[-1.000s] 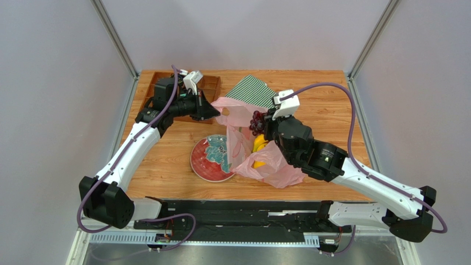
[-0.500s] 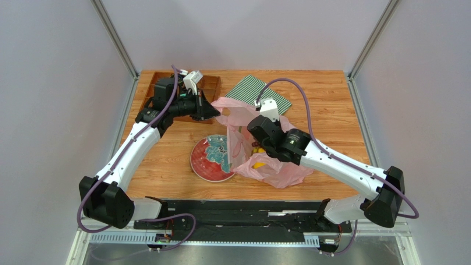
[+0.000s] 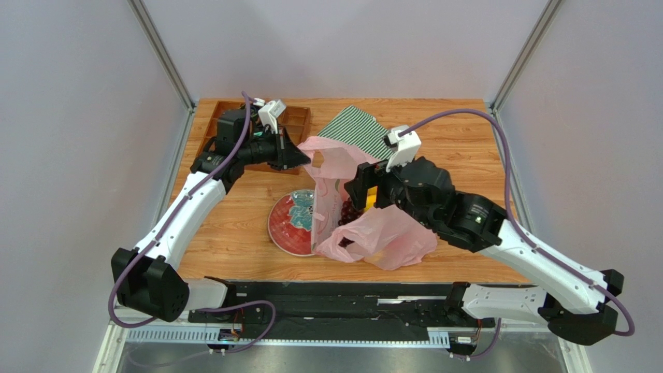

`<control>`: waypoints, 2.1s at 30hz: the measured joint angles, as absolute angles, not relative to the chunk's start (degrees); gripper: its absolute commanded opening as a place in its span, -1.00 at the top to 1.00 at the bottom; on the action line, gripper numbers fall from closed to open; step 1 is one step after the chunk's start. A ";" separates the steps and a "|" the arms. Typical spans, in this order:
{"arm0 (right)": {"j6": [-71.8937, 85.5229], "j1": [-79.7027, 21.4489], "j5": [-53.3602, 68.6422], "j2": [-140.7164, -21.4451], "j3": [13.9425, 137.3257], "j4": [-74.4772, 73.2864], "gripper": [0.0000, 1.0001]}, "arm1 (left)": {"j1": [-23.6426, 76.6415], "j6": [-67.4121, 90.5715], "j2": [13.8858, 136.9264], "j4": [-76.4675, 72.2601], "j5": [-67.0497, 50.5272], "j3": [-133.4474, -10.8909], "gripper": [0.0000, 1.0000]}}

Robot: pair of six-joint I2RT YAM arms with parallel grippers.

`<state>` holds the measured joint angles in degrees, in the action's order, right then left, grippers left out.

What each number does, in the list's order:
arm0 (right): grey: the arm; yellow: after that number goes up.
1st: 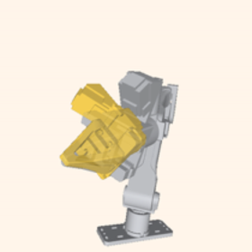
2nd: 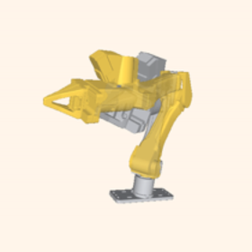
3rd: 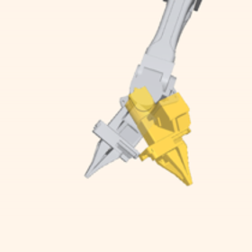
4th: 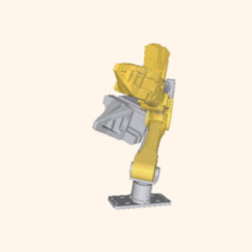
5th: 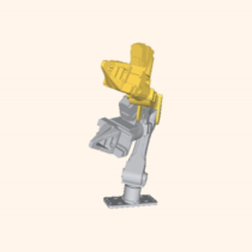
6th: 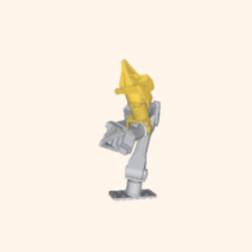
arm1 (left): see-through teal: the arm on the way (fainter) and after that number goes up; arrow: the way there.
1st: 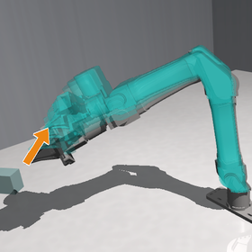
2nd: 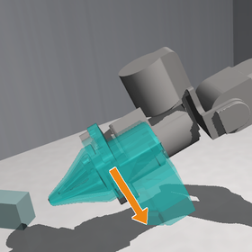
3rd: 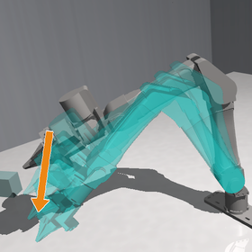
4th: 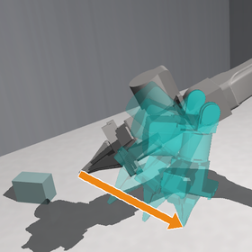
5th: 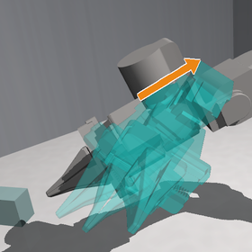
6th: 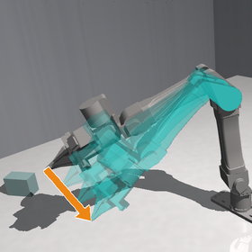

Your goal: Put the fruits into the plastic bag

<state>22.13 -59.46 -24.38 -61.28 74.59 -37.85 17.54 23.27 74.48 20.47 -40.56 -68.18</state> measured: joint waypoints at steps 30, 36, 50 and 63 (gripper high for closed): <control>15.62 -75.37 -19.11 -69.36 72.38 -50.43 -0.45 | 17.54 24.16 74.48 20.29 -41.76 -67.94 1.00; 12.84 -75.37 -21.23 -70.74 72.29 -51.62 0.99 | 17.61 24.08 74.48 20.29 -41.60 -67.94 1.00; -2.57 -64.01 -43.68 -65.56 85.27 -45.78 1.00 | 27.64 30.44 84.53 21.63 -35.68 -92.92 1.00; -17.54 -57.41 -53.60 -51.66 86.46 -30.33 1.00 | 31.83 35.38 88.29 16.93 -33.87 -105.93 1.00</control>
<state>-17.54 -57.41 -53.60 -51.66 86.46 -30.33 31.83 35.38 88.29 16.93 -33.87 -105.93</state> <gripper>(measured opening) 0.009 0.006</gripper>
